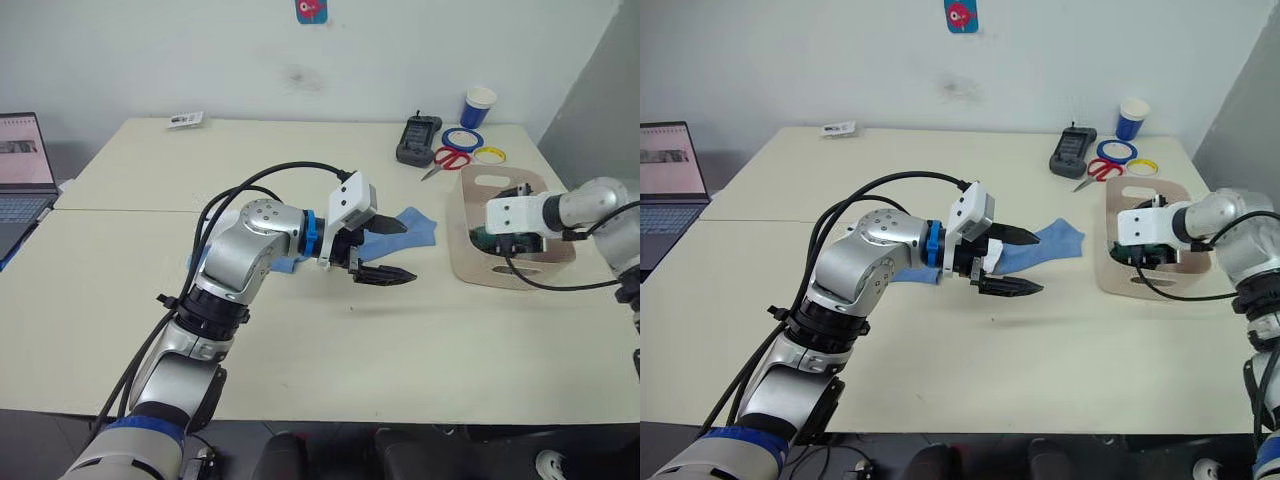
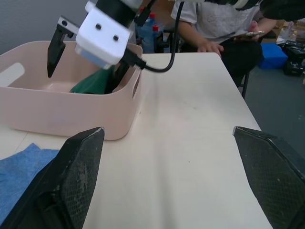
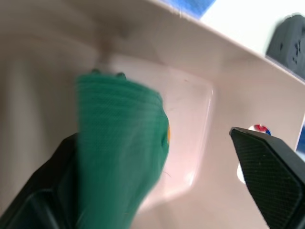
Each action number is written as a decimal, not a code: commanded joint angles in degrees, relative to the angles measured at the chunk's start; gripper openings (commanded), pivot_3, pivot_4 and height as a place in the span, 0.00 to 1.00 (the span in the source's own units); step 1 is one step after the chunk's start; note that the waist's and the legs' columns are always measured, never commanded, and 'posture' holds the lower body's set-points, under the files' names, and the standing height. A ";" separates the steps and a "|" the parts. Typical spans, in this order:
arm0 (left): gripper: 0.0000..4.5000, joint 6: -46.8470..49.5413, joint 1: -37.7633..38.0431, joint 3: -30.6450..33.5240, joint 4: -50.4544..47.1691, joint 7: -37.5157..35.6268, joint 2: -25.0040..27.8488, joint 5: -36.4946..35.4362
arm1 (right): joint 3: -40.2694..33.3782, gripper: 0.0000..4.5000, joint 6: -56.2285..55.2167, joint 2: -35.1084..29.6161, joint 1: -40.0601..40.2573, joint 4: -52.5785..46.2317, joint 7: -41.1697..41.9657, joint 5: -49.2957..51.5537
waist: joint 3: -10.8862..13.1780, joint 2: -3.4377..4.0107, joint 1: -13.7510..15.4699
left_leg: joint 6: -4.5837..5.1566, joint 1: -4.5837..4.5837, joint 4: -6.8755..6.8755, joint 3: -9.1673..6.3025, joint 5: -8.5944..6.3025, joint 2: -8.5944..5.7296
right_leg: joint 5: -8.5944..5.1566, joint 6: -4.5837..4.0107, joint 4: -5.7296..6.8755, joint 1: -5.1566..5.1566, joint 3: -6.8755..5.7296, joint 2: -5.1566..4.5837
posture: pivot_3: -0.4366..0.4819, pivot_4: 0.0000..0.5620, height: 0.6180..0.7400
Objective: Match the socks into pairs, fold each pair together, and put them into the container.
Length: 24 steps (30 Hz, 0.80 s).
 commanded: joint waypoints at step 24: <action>1.00 -9.58 3.83 6.26 6.14 2.71 8.42 3.71 | -26.02 0.99 39.25 3.99 9.05 -47.06 -2.98 24.68 | -0.01 0.01 -0.37 | -0.02 0.19 0.01 -0.11 0.01 0.05 | -0.17 0.10 0.46 -0.05 0.02 0.10 | 0.48 0.27 0.93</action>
